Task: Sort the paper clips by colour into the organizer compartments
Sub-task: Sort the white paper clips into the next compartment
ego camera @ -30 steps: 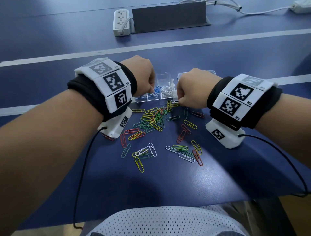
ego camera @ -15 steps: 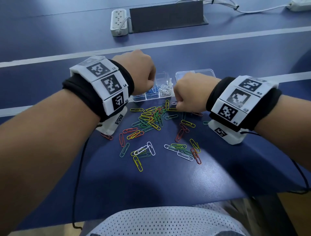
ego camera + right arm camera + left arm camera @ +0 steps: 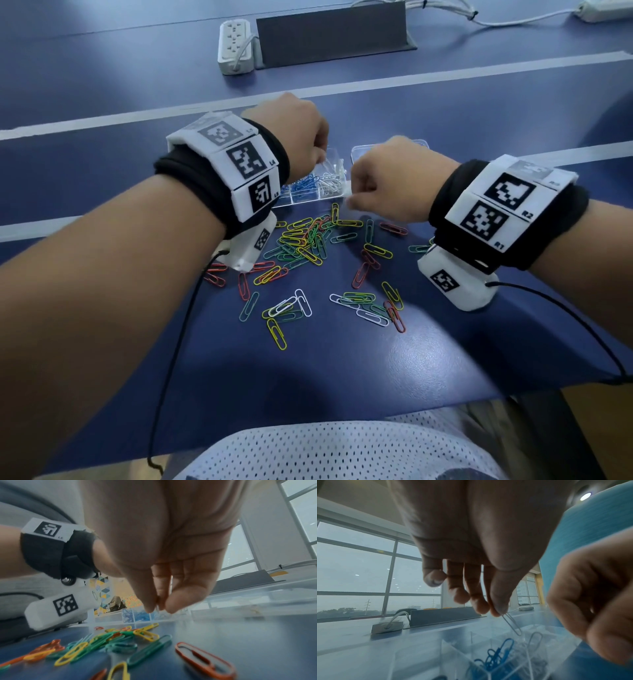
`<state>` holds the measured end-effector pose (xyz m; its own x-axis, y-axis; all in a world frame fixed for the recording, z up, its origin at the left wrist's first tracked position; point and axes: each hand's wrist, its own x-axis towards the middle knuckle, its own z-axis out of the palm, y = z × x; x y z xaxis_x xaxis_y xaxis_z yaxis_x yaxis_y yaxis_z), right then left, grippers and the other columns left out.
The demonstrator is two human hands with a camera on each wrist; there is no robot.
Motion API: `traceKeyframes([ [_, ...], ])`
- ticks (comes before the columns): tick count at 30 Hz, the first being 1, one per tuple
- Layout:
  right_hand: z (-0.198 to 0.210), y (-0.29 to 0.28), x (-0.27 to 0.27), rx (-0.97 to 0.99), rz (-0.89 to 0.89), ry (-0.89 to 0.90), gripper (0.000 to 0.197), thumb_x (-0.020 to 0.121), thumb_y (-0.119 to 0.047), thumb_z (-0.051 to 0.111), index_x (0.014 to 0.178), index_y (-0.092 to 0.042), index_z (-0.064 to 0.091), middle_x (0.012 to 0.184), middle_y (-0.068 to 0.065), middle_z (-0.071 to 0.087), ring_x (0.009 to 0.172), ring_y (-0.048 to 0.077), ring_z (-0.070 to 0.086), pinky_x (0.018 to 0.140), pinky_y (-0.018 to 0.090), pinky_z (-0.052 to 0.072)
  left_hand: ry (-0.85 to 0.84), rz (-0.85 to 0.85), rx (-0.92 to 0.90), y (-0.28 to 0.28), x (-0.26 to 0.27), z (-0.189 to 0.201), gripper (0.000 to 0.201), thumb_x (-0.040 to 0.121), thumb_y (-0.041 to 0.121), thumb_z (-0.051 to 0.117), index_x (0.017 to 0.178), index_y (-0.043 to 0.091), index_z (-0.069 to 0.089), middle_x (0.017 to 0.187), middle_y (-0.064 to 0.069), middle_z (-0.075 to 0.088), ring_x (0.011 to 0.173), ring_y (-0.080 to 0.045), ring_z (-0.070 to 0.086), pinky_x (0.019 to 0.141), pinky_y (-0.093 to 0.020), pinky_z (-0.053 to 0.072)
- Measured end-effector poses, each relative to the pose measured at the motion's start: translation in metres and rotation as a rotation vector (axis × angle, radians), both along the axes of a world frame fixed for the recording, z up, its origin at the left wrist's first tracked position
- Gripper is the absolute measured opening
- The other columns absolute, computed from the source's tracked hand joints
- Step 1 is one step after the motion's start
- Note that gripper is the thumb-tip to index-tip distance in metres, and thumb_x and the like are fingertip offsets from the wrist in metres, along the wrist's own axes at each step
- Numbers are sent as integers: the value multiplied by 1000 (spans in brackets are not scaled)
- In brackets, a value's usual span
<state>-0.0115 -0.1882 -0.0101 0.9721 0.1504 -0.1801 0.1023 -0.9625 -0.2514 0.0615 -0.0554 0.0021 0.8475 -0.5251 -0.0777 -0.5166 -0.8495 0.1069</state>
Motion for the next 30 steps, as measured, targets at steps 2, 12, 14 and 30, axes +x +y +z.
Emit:
traceKeyframes([
  [2, 3, -2, 7, 51, -37, -68, 16, 83, -31, 64, 78, -18, 70, 74, 5, 59, 77, 24, 52, 79, 33, 50, 18, 11, -4, -3, 1, -5, 14, 83, 29, 60, 90, 24, 71, 95, -7, 68, 92, -31, 61, 84, -44, 53],
  [12, 8, 9, 31, 195, -127, -81, 19, 87, -17, 59, 98, -13, 74, 78, 4, 61, 80, 21, 61, 88, 30, 53, 95, 50, -57, 16, 1, -12, 12, 81, 34, 65, 88, 26, 71, 80, 1, 59, 83, -22, 54, 86, -42, 52],
  [14, 8, 9, 31, 190, -114, -79, 23, 87, -12, 55, 100, -14, 74, 85, 6, 66, 83, 22, 61, 84, 28, 51, 115, 41, -44, 18, -2, -13, 10, 79, 32, 66, 85, 27, 72, 77, 1, 57, 81, -23, 55, 85, -43, 52],
  [30, 19, 25, -63, -112, 355, 176, 14, 75, -22, 59, 80, -19, 72, 76, 1, 71, 72, 24, 61, 70, 31, 53, 139, -152, -96, 39, -43, -1, 15, 80, 33, 64, 83, 21, 72, 58, 11, 50, 68, -16, 50, 72, -23, 42],
])
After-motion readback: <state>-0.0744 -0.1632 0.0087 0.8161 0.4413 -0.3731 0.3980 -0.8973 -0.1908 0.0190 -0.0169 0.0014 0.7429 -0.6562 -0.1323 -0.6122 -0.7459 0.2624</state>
